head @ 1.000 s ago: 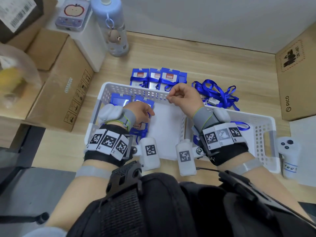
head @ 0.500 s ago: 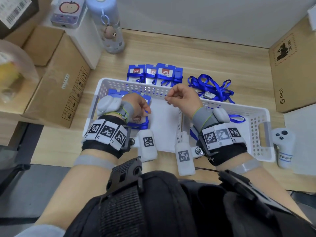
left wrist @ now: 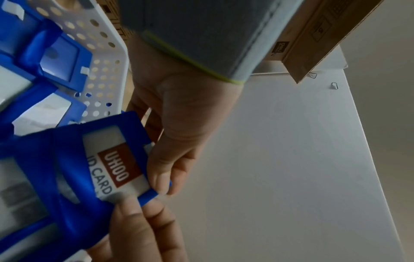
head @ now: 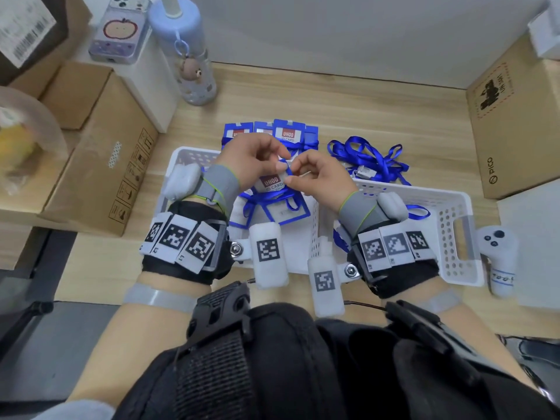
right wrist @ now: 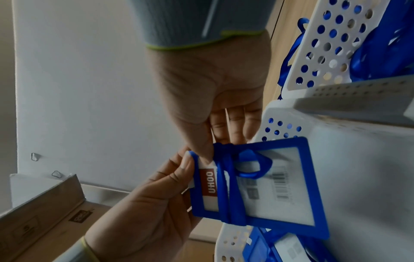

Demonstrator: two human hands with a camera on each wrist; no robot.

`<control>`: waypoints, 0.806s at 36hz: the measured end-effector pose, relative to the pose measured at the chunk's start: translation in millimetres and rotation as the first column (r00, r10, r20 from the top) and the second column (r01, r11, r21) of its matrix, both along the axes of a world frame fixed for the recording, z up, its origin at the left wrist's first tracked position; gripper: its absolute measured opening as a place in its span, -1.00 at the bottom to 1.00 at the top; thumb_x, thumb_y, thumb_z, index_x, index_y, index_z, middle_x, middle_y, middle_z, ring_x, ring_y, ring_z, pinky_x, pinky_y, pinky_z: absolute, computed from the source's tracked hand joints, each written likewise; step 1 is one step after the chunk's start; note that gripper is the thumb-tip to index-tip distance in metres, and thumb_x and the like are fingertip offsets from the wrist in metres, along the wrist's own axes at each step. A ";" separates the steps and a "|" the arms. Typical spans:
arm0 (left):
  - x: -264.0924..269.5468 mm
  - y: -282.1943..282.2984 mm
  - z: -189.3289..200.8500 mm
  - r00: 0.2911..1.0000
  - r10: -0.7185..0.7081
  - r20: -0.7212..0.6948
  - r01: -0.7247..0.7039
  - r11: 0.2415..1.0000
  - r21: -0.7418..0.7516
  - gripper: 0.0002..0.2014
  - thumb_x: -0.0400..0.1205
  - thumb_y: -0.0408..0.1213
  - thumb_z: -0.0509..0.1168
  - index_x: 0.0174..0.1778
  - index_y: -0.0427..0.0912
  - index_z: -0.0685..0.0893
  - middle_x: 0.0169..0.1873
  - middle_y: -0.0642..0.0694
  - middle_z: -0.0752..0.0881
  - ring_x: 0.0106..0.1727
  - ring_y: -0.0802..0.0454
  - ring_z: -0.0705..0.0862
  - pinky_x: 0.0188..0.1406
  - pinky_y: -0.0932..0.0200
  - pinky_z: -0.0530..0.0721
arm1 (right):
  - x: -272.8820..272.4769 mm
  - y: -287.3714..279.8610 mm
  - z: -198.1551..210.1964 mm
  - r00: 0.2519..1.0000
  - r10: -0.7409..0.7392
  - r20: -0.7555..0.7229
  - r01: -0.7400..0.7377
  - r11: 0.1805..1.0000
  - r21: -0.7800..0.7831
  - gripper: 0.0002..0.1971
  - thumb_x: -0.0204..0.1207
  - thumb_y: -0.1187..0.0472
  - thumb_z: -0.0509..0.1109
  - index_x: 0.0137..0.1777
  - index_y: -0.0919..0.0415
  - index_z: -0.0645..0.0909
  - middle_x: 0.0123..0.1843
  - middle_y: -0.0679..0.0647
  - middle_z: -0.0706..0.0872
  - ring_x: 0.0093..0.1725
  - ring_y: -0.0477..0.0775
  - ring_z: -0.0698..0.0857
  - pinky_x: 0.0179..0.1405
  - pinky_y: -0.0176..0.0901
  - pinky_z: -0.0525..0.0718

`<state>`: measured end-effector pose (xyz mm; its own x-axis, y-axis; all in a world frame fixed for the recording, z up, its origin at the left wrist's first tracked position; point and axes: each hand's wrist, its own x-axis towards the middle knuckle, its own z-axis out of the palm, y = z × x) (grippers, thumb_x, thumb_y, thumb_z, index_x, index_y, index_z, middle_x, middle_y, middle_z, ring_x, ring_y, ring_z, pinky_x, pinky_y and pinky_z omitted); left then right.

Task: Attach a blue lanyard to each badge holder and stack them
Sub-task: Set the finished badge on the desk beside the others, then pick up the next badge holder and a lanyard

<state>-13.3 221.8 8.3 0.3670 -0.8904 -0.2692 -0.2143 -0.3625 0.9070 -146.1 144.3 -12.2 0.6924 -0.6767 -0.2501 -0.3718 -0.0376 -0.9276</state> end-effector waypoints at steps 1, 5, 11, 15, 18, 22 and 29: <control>-1.9 -0.7 1.1 1.000 -0.006 -0.002 0.006 1.000 -0.012 -0.73 0.51 -0.52 0.38 -0.28 0.01 0.63 -0.41 0.02 0.55 -0.32 0.15 0.53 -0.08 0.22 0.61 | -1.0 -0.7 1.3 1.000 -0.010 0.001 0.010 1.000 -0.010 -0.75 0.38 0.29 0.51 -0.34 0.03 0.49 -0.35 -0.09 0.58 -0.37 -0.13 0.52 -0.25 -0.30 0.50; -7.2 -4.9 5.2 0.999 -0.006 -0.040 0.004 0.998 -0.057 -0.75 0.51 -0.47 0.40 -0.09 0.01 0.62 -0.35 0.04 0.56 -0.28 0.15 0.53 -0.05 0.21 0.61 | -6.7 -4.4 4.4 0.997 -0.071 0.023 0.071 0.997 -0.013 -0.77 0.38 0.29 0.50 -0.32 0.06 0.49 -0.39 -0.04 0.53 -0.51 -0.24 0.50 -0.47 -0.37 0.57; -15.2 -5.3 0.9 0.988 0.086 -0.131 -0.086 0.996 0.006 -0.38 0.45 -0.32 0.49 0.40 -0.11 0.39 -0.07 0.15 0.59 -0.11 0.32 0.62 -0.10 0.46 0.64 | -13.5 -7.9 6.3 0.947 -0.280 0.159 0.254 0.953 0.168 -0.73 0.46 0.47 0.37 -0.23 0.13 0.38 -0.38 0.06 0.53 -0.55 -0.19 0.58 -0.57 -0.37 0.60; -21.9 -1.8 -1.3 0.975 0.069 -0.212 -0.045 0.993 0.112 -0.03 0.20 -0.11 0.63 0.50 -0.14 0.31 0.14 0.01 0.70 0.13 0.09 0.69 0.10 0.15 0.70 | -14.8 -8.2 7.9 0.893 -0.393 0.221 0.320 0.897 0.304 -0.70 0.51 0.52 0.28 -0.24 0.16 0.29 -0.54 -0.07 0.59 -0.68 -0.17 0.58 -0.63 -0.36 0.59; -25.9 -0.5 -2.5 0.972 0.074 -0.223 -0.038 0.986 0.163 -0.05 0.26 -0.24 0.62 0.53 -0.09 0.26 0.17 -0.02 0.69 0.10 0.05 0.70 -0.21 0.16 0.75 | -16.9 -6.8 8.8 0.898 -0.383 0.218 0.318 0.905 0.282 -0.71 0.52 0.51 0.28 -0.24 0.16 0.29 -0.46 0.00 0.59 -0.70 -0.14 0.57 -0.63 -0.35 0.58; -27.7 -0.4 -0.5 0.976 0.093 -0.200 -0.065 0.988 0.139 -0.22 0.31 -0.35 0.59 0.42 -0.12 0.37 0.10 -0.01 0.69 0.02 0.05 0.70 -0.30 0.19 0.77 | -19.7 -5.9 11.6 0.915 -0.346 0.209 0.290 0.922 0.259 -0.74 0.52 0.46 0.30 -0.24 0.14 0.34 -0.28 0.12 0.62 -0.68 -0.12 0.59 -0.61 -0.36 0.60; -31.2 2.1 1.1 0.974 0.164 -0.156 -0.157 0.986 0.058 -0.60 0.39 -0.37 0.51 0.13 -0.22 0.60 0.06 -0.25 0.75 0.05 -0.16 0.74 0.17 -0.14 0.68 | -22.4 -1.1 14.2 0.961 -0.227 0.161 0.210 0.971 0.118 -0.80 0.50 0.41 0.37 -0.25 0.10 0.51 -0.36 0.05 0.59 -0.56 -0.21 0.61 -0.46 -0.37 0.64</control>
